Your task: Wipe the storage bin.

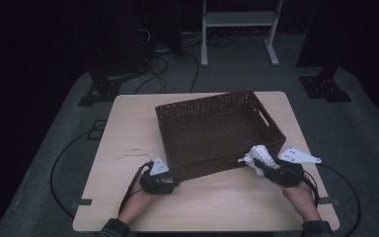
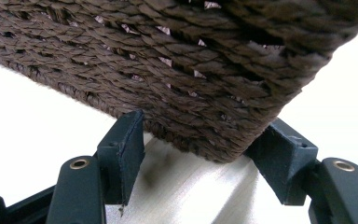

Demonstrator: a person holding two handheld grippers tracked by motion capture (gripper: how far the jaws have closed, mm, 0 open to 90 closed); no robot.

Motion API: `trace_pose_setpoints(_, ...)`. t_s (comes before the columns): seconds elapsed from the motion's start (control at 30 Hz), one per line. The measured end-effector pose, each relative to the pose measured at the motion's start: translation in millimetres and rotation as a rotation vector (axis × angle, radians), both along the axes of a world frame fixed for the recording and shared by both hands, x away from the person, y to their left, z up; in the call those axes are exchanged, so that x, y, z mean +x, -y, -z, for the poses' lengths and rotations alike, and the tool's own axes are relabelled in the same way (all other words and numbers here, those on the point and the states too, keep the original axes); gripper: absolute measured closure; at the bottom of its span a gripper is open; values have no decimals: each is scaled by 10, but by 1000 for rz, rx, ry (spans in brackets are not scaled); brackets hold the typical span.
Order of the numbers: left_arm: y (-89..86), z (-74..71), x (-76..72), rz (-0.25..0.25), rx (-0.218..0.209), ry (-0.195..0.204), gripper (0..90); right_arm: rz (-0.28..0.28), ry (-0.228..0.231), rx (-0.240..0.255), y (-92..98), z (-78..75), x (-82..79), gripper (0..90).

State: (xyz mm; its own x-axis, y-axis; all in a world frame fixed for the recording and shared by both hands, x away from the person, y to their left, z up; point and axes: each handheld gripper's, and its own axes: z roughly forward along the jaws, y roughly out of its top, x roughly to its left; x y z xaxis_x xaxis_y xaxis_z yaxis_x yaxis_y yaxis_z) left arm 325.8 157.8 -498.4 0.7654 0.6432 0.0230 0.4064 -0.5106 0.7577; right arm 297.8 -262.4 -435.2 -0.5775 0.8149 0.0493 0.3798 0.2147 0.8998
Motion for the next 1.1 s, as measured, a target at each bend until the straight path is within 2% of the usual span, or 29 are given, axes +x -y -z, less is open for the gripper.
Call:
trace_pose_setpoints(0.33,0,0,-1,0,0,0,357,-11,-45,-26,-71,151,68,597)
trace_pose_setpoints(0.4,1,1,-1,-1,-2,0,357,-15,-66,-57,-103,229,94,597)
trace_pose_setpoints(0.67,1,0,-1,-1,-1,0,357,-32,-119,-84,-166,387,141,597)
trace_pose_setpoints(0.83,-2,-1,0,2,3,0,357,-49,-148,-121,-233,478,157,597)
trace_pose_setpoints(0.87,-2,-1,0,2,4,0,357,-55,-145,-134,-248,490,161,597)
trace_pose_setpoints(1.1,-2,-1,0,2,3,0,357,-60,-142,-142,-276,480,143,597)
